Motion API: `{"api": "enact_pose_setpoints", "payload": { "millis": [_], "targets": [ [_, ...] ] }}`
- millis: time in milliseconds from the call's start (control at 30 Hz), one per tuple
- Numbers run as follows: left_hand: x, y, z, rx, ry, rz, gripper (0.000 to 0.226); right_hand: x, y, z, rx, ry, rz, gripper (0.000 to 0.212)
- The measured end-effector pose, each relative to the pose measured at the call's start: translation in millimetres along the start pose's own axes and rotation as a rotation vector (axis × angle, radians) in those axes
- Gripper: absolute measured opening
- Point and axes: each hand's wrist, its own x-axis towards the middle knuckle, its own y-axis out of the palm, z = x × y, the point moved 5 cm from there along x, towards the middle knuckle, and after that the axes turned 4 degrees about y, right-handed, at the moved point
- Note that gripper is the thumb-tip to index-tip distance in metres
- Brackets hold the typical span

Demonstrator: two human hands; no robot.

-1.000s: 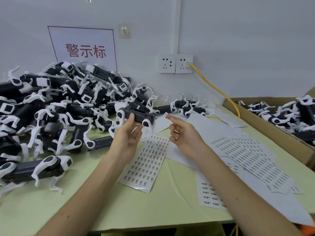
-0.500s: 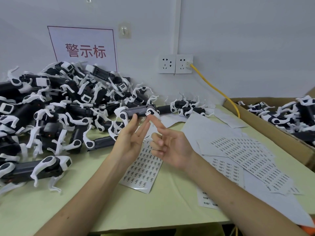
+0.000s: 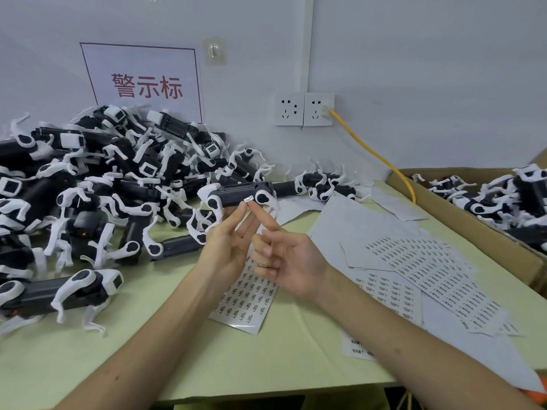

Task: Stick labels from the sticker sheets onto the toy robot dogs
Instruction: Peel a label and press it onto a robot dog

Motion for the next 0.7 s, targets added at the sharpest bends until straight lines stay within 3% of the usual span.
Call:
{"api": "enact_pose_setpoints", "payload": {
  "millis": [133, 400, 533, 700],
  "targets": [
    [1.8, -1.6, -1.1, 0.013, 0.021, -0.003, 0.023, 0.7, 0.4, -1.5, -0.006, 0.001, 0.01, 0.058],
    [1.8, -3.9, -1.9, -0.011, 0.039, -0.038, 0.032, 0.1, 0.3, -2.9, -0.012, 0.011, 0.001, 0.061],
    [1.2, -2.4, -2.1, -0.005, 0.045, -0.042, 0.015, 0.4, 0.0, -3.3, -0.015, 0.013, -0.01, 0.06],
    [0.8, -1.7, -2.4, -0.021, 0.058, -0.069, 0.013, 1.0, -0.8, -4.1, -0.027, 0.011, -0.014, 0.059]
  ]
}}
